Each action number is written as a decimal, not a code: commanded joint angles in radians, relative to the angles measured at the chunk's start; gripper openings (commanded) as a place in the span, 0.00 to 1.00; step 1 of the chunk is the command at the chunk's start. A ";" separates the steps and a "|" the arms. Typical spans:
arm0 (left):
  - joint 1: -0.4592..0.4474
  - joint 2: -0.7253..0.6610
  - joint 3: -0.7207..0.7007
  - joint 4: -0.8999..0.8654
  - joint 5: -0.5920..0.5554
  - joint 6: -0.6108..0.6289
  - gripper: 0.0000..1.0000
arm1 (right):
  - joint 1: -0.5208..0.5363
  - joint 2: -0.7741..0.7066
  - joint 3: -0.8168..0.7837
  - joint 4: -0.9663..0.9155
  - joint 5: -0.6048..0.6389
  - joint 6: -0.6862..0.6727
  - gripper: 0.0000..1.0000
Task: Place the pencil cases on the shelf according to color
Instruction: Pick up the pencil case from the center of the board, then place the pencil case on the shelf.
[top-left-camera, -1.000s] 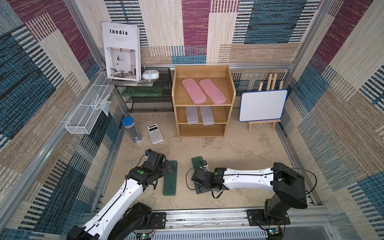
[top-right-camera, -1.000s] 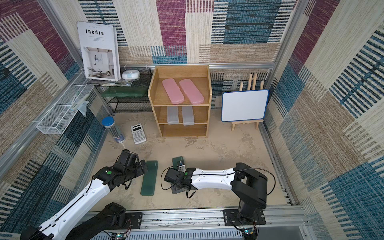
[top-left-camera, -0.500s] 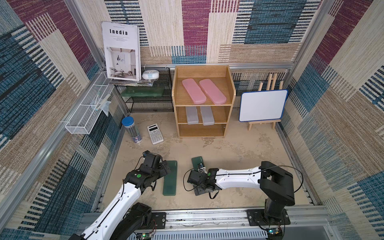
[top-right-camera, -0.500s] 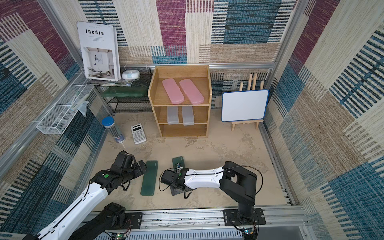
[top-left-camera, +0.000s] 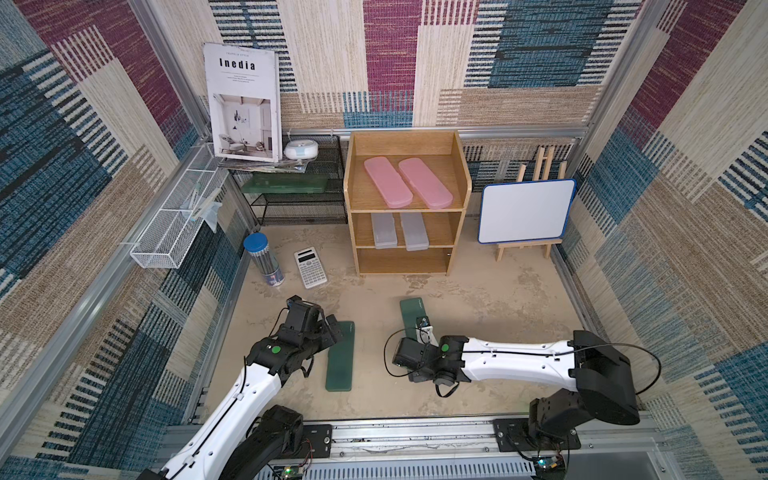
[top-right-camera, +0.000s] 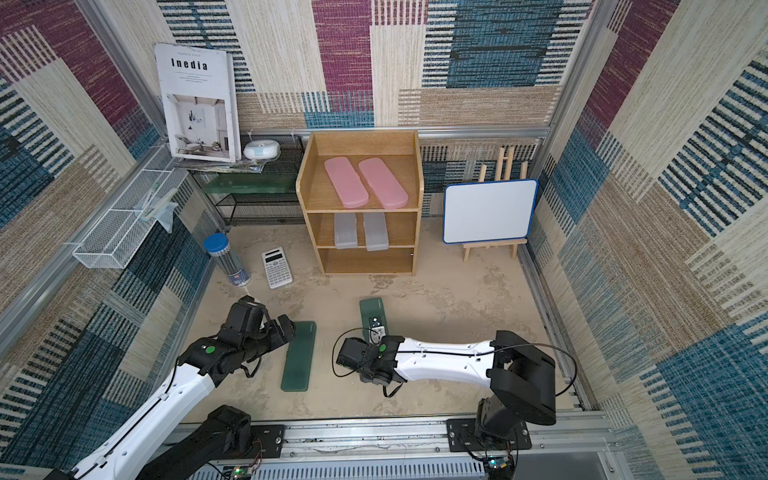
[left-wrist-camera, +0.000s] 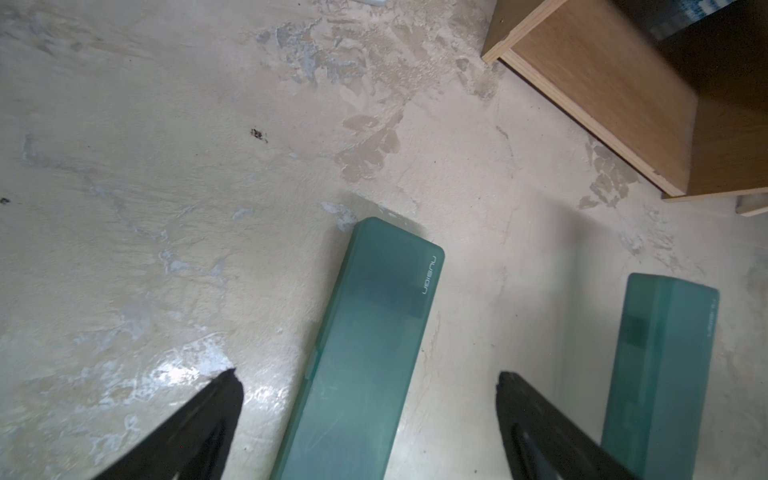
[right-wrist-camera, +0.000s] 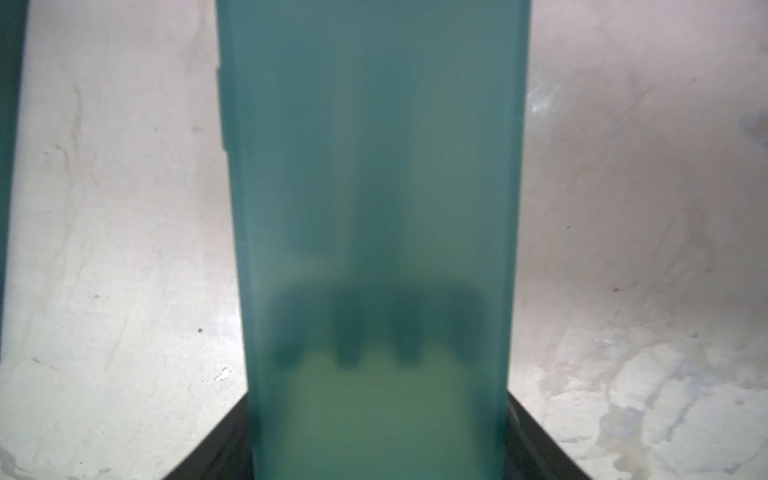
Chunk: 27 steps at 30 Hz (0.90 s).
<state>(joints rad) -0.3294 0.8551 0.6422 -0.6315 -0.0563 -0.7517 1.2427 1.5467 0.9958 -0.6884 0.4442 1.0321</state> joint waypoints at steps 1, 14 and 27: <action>0.002 0.009 0.009 0.013 0.004 0.013 0.99 | -0.044 -0.029 0.007 0.022 0.120 -0.051 0.66; 0.002 0.044 -0.018 0.069 0.049 0.012 0.99 | -0.362 0.094 0.078 0.374 0.041 -0.346 0.63; 0.002 0.078 -0.022 0.093 0.081 0.023 0.99 | -0.495 0.296 0.226 0.388 -0.009 -0.442 0.62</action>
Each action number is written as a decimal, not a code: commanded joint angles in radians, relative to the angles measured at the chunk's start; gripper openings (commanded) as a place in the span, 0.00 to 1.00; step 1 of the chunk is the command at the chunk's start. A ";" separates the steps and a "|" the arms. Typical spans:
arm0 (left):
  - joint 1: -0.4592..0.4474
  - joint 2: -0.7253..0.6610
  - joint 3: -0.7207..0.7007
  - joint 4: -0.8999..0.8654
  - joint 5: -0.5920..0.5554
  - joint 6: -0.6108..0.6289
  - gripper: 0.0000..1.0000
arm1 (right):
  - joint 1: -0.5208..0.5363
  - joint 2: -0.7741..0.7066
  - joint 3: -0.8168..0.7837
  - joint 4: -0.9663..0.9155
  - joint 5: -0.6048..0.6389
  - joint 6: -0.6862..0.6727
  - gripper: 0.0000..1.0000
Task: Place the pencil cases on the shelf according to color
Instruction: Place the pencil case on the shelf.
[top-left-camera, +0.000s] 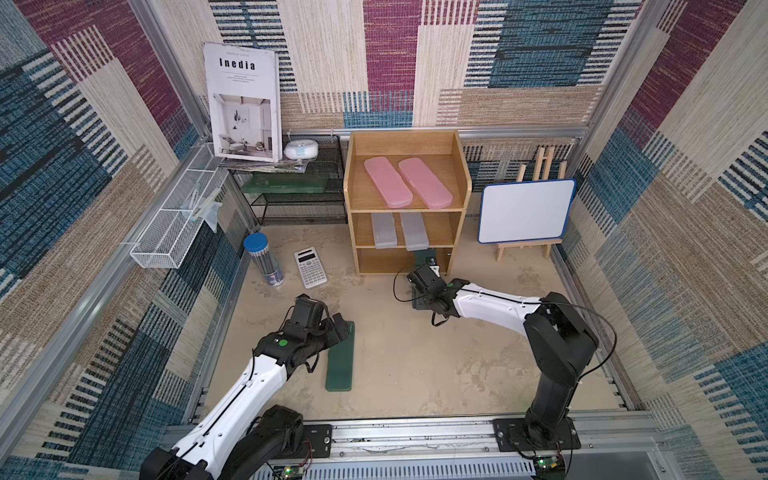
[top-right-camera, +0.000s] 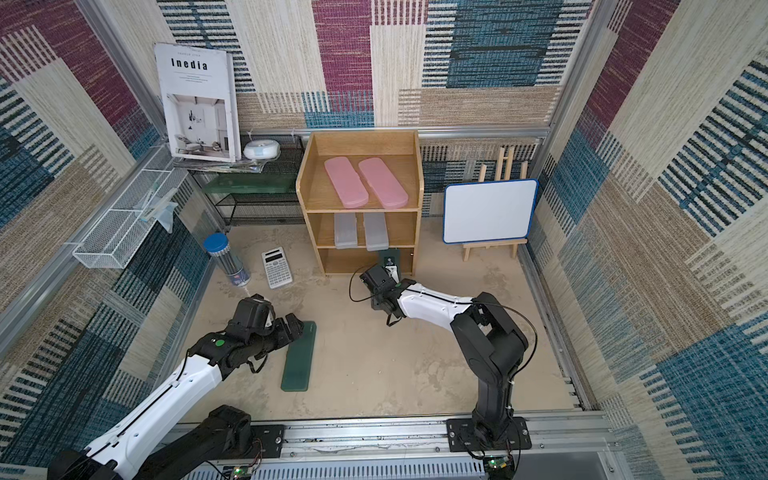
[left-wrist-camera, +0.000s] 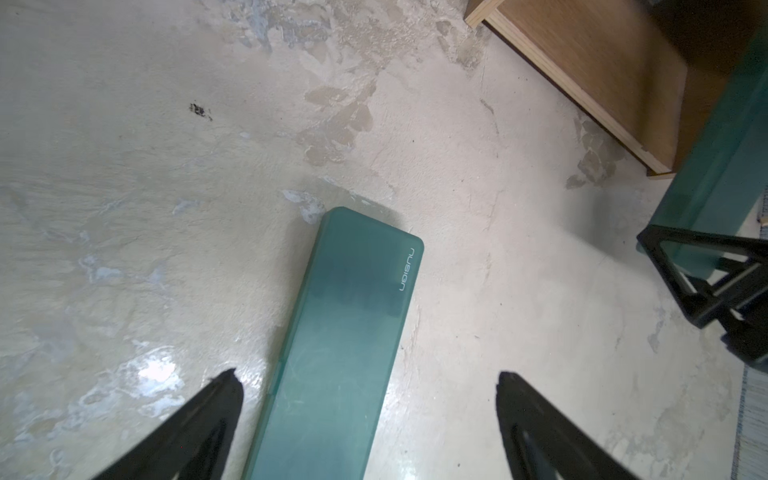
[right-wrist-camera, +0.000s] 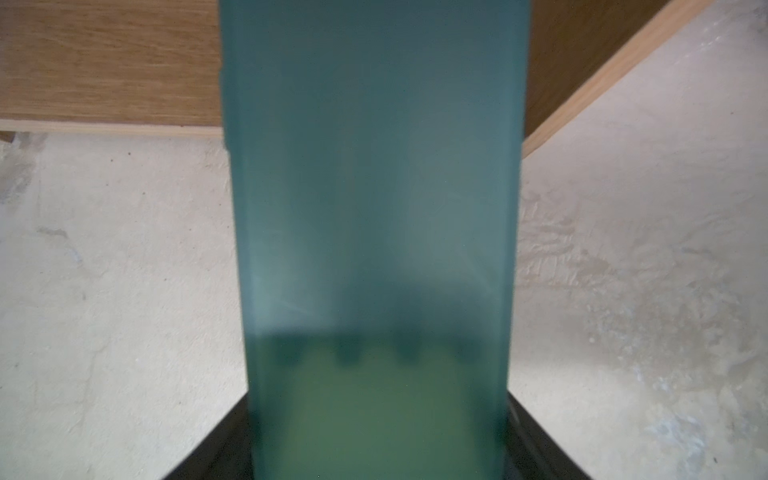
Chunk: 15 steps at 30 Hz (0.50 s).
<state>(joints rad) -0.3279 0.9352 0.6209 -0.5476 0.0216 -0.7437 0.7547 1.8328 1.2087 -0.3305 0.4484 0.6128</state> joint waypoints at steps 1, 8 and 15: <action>0.000 -0.004 -0.004 0.011 0.001 0.018 0.99 | -0.011 0.018 0.019 0.028 -0.025 -0.024 0.62; 0.002 0.021 0.005 0.021 0.007 0.032 0.99 | -0.030 0.074 0.041 0.029 -0.027 -0.022 0.66; 0.002 0.052 0.009 0.030 0.020 0.041 0.99 | -0.056 0.107 0.066 0.025 -0.032 -0.024 0.79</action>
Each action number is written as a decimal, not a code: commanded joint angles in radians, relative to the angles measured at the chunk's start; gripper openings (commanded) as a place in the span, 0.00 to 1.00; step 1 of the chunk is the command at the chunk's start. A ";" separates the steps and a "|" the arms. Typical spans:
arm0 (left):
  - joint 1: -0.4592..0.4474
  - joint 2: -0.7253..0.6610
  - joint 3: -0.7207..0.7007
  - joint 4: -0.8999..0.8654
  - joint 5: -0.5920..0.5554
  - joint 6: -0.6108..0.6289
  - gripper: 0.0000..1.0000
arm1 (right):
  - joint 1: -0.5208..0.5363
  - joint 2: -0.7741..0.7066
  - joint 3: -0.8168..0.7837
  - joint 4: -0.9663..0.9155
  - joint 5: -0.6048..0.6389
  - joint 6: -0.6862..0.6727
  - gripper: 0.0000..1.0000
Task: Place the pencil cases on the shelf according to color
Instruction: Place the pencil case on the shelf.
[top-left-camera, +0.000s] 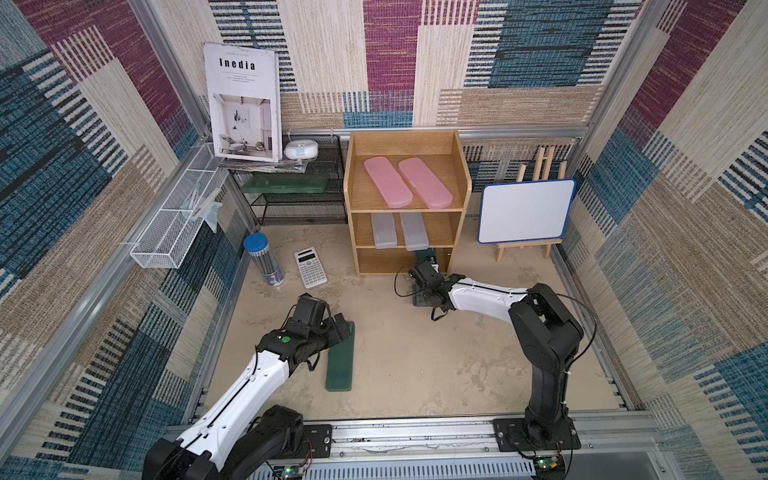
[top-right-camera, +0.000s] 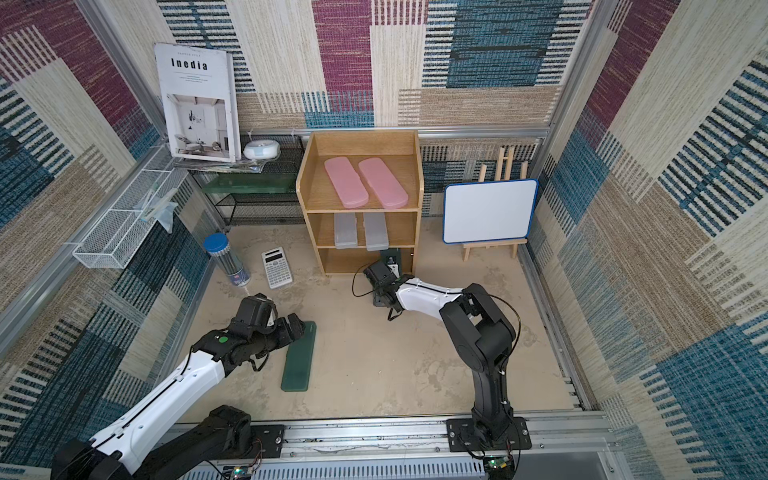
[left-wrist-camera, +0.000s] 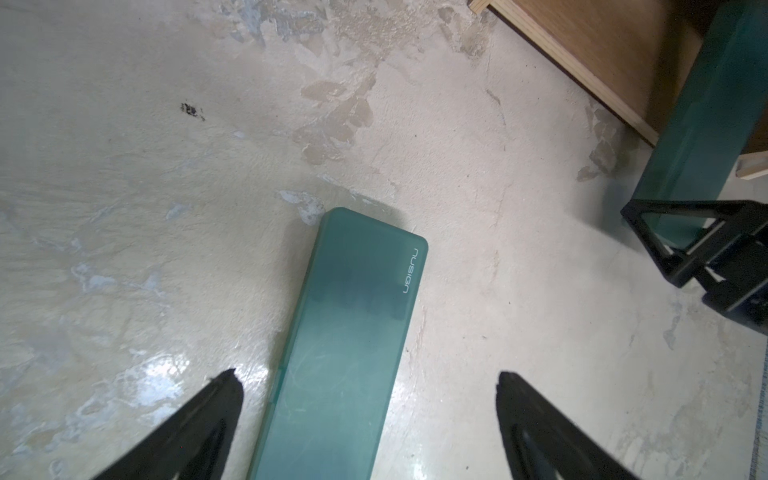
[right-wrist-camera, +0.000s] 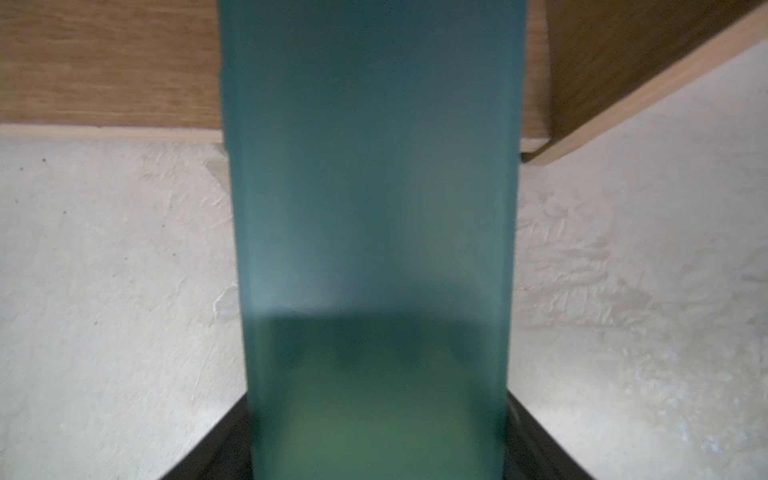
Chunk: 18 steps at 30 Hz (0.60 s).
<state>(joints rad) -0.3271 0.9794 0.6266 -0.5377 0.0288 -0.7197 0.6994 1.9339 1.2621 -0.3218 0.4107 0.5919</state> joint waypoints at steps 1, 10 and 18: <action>0.001 0.010 0.002 0.015 0.010 0.017 0.99 | -0.003 0.009 0.018 0.011 0.005 -0.005 0.81; 0.002 0.011 0.001 -0.045 -0.037 0.021 0.99 | -0.003 -0.038 0.012 -0.041 0.003 -0.003 0.90; 0.000 -0.021 -0.026 -0.081 -0.079 -0.007 0.99 | 0.016 -0.189 -0.109 -0.048 -0.020 0.027 0.81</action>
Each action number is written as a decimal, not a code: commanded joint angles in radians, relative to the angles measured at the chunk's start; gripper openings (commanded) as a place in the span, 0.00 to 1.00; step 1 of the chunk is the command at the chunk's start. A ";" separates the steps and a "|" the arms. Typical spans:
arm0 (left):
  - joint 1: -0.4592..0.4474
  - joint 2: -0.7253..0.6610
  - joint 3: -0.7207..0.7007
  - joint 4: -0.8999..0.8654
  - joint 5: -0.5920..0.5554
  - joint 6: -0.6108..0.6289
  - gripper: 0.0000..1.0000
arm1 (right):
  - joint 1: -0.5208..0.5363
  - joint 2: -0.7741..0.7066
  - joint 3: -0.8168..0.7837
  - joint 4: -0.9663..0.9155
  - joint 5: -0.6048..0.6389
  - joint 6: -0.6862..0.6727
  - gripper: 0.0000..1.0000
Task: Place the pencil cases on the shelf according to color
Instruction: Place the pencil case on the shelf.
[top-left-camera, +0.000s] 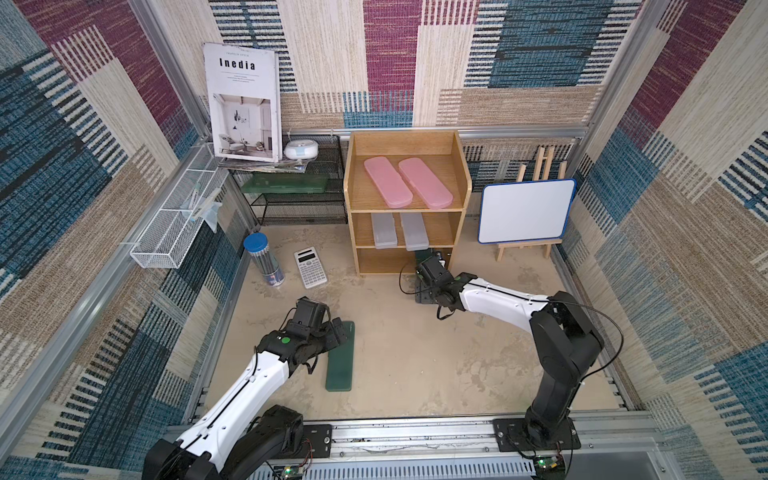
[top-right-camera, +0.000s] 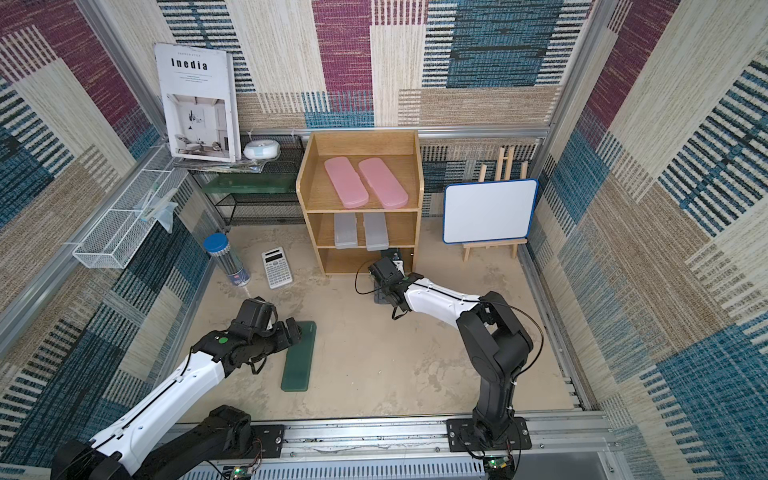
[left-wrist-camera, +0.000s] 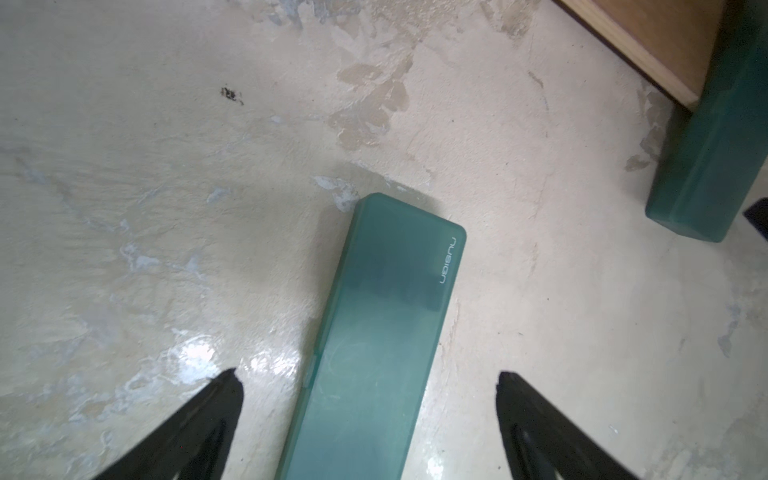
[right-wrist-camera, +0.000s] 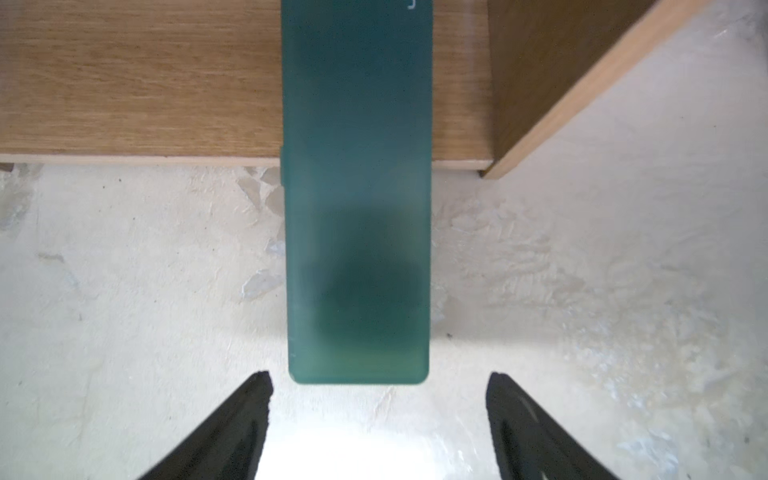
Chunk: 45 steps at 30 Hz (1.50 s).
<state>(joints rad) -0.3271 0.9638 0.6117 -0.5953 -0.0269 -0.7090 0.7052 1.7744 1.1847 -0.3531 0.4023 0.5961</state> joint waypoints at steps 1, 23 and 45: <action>0.001 -0.008 -0.023 -0.015 -0.022 -0.026 0.99 | 0.017 -0.048 -0.057 -0.004 -0.018 0.030 0.75; -0.001 0.046 -0.121 0.060 0.024 -0.074 0.99 | 0.009 0.116 -0.057 0.176 0.033 0.016 0.44; -0.031 0.082 -0.145 0.057 0.096 -0.080 0.99 | -0.036 0.004 -0.035 0.203 -0.022 -0.061 0.49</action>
<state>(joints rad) -0.3500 1.0515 0.4690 -0.5182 0.0521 -0.7784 0.6632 1.8210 1.1767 -0.1810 0.4061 0.5491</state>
